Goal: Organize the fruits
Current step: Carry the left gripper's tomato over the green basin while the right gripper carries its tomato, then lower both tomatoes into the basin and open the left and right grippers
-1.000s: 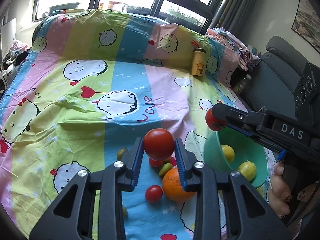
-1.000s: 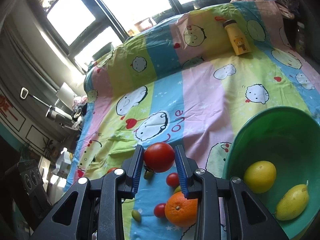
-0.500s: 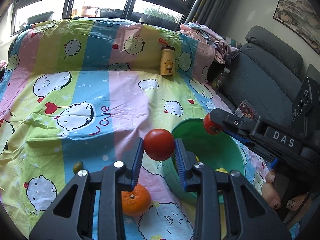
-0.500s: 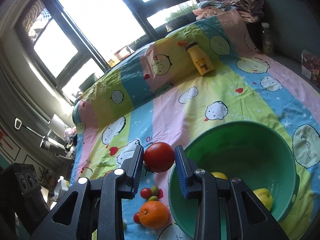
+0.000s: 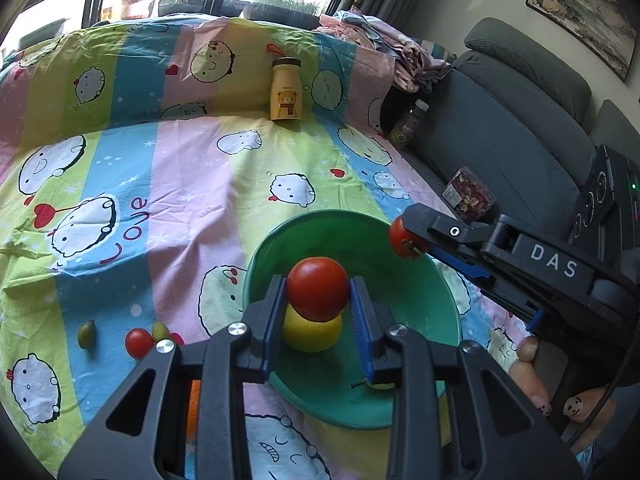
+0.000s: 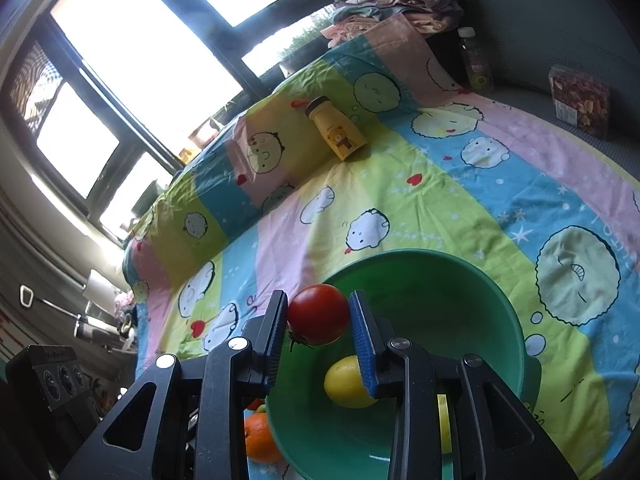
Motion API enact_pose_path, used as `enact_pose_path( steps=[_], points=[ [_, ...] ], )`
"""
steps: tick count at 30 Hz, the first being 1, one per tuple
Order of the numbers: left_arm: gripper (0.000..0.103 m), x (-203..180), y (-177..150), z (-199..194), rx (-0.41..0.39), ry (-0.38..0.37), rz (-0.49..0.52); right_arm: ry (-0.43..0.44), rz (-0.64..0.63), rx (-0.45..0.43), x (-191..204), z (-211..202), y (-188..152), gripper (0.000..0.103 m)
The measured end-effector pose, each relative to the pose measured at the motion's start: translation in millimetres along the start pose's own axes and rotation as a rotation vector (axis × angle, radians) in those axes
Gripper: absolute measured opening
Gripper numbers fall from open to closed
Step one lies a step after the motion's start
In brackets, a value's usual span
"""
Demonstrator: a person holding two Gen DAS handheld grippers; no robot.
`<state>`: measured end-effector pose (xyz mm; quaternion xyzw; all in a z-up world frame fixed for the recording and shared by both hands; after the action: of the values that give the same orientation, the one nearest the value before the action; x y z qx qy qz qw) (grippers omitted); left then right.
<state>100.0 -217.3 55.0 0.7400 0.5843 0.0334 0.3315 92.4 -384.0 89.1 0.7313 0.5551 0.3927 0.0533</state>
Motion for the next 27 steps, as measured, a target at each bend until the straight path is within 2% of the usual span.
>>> enact_pose_path(
  steps=[17,27],
  points=[
    [0.031,-12,-8,31,0.096,-0.047,0.024,-0.047,0.064,0.042,-26,13,5,0.034],
    [0.031,-19,-14,45,0.154,-0.067,0.041,-0.11,0.075,0.076,-33,25,5,0.034]
  ],
)
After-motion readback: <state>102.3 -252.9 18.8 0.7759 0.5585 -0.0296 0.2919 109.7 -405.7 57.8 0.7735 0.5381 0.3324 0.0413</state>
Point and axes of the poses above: each gripper's, at about its wrist camera, not at the fingertips, and z roughly the way its jaws point, x to its left, y to its top, the point moved 1 cm from there along z, roughly the way its jaws point, and after that the axes turned 10 degrees about x, right-handed, at the moved point
